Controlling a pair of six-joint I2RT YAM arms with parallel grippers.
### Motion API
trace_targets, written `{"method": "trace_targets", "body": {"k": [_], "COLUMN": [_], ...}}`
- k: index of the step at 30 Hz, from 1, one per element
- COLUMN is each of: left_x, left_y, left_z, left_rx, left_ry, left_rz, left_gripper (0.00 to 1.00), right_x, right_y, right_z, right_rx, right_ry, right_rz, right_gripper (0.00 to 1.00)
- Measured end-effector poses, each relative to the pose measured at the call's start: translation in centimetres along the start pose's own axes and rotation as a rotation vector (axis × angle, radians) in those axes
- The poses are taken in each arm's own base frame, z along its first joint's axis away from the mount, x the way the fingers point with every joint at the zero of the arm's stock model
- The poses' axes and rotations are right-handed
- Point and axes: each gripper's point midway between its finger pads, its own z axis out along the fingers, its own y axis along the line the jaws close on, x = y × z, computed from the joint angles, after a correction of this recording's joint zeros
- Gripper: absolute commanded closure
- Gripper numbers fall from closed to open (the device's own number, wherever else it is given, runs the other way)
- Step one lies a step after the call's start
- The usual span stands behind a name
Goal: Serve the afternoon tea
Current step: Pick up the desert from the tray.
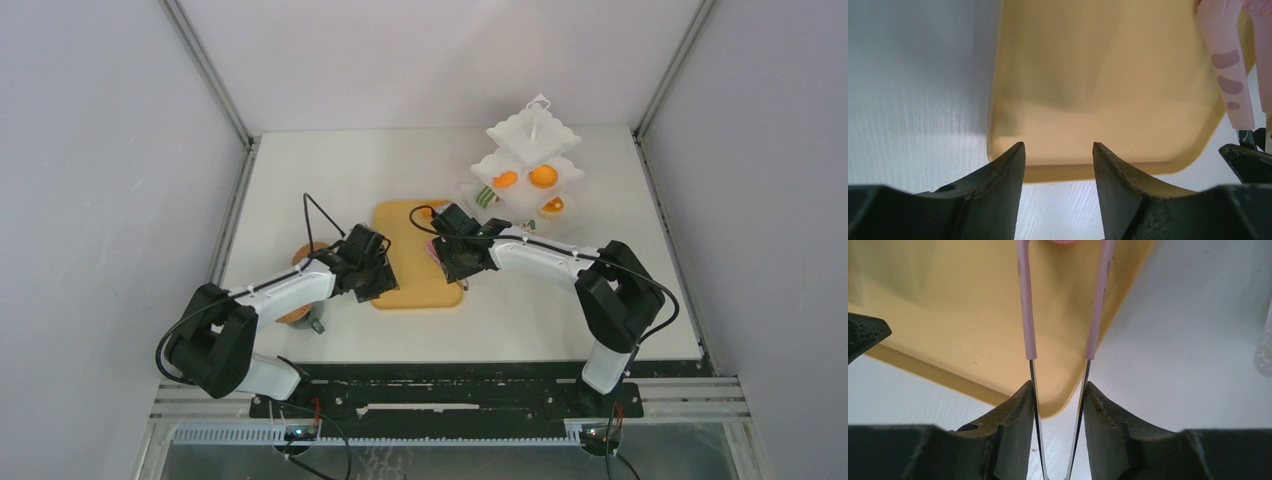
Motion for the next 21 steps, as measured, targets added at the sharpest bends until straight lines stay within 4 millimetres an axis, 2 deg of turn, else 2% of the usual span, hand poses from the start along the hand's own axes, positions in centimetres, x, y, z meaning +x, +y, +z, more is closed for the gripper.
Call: {"method": "trace_targets", "body": {"k": [10, 21], "left_x": [0.1, 0.1], "left_y": [0.3, 0.4], "left_z": [0.3, 0.4], "left_rx": [-0.012, -0.014], "left_ry": [0.01, 0.01], "left_rz": [-0.003, -0.007], "left_gripper": [0.43, 0.43], "right_x": [-0.1, -0.5], "right_y": [-0.3, -0.4], "right_z": [1.3, 1.3], "right_rx": [-0.001, -0.002], "right_ry": [0.028, 0.025], "right_rz": [0.005, 0.002], "right_gripper": [0.54, 0.69]}}
